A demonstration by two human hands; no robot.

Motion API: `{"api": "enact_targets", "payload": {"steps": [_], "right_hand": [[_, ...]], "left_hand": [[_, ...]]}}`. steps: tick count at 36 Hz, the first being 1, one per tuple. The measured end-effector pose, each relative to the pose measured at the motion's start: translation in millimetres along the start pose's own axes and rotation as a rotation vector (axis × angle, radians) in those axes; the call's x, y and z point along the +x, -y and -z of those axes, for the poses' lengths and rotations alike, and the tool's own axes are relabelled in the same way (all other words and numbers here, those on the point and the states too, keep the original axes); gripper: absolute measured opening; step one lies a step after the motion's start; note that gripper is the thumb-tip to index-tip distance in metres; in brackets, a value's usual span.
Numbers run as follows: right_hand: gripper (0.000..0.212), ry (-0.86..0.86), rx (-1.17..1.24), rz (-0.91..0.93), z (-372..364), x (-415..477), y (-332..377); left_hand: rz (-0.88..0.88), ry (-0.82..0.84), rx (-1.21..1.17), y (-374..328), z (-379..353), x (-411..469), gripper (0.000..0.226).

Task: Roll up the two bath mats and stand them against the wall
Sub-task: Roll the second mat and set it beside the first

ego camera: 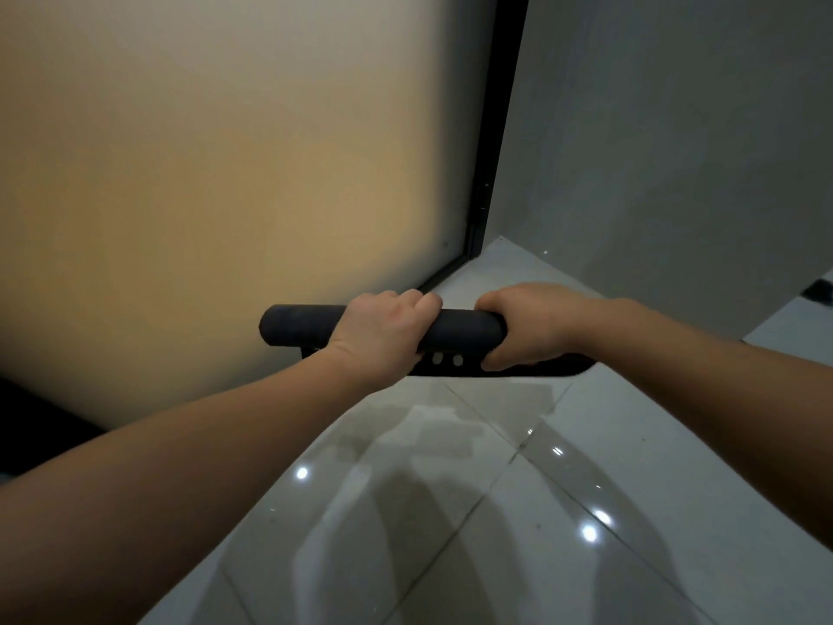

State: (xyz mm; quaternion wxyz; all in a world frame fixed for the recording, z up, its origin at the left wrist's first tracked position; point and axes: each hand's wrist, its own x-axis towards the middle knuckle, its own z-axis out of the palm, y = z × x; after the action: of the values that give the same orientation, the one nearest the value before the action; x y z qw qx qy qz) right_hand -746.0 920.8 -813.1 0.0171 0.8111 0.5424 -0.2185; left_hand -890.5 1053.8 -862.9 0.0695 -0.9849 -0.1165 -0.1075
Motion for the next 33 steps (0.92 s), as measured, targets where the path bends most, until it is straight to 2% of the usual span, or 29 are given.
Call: {"api": "enact_targets", "payload": {"steps": [4,7,9,13,17,19,22,24,26,29,33], "right_hand": [[0.026,-0.091,-0.088,-0.006,-5.8,2.2,-1.5],[0.022,-0.293,-0.357,0.090,-15.4,2.0,-6.0],[0.021,-0.400,-0.427,0.162,-19.8,-0.6,-7.7],[0.020,-0.501,-0.489,0.221,-23.1,-3.6,-3.7],[0.021,-0.549,-0.498,0.210,-28.5,-0.2,-5.9],[0.027,-0.505,-0.485,0.192,-28.4,1.8,-6.0],[0.039,-0.230,-0.338,0.111,-17.3,3.0,-4.9],[0.039,-0.065,-0.186,0.049,-7.9,2.5,-6.6],[0.036,0.010,-0.059,0.003,-2.2,1.5,-10.7],[0.030,-0.001,-0.013,-0.024,-2.9,0.6,-15.2],[0.019,-0.230,-0.293,0.061,-13.2,1.0,-22.1]], "left_hand": [[0.015,0.084,-0.093,3.7,-1.4,3.8,0.047],[0.076,0.220,-0.293,10.8,0.1,8.4,0.076],[0.126,0.330,-0.400,14.5,2.9,10.8,0.089],[0.156,0.462,-0.490,18.6,5.1,13.2,0.063],[0.131,0.398,-0.410,17.1,4.8,11.0,0.042],[0.127,0.316,-0.336,14.7,1.8,8.4,0.035],[0.081,0.121,-0.143,12.8,-6.0,2.7,0.030],[0.043,0.013,-0.059,11.7,-9.4,-1.5,0.031],[0.045,-0.039,-0.041,9.7,-10.1,-4.5,0.032],[0.059,-0.024,-0.060,7.9,-12.1,-3.4,0.037],[0.078,0.190,-0.203,9.7,-12.9,4.4,0.060]]}}
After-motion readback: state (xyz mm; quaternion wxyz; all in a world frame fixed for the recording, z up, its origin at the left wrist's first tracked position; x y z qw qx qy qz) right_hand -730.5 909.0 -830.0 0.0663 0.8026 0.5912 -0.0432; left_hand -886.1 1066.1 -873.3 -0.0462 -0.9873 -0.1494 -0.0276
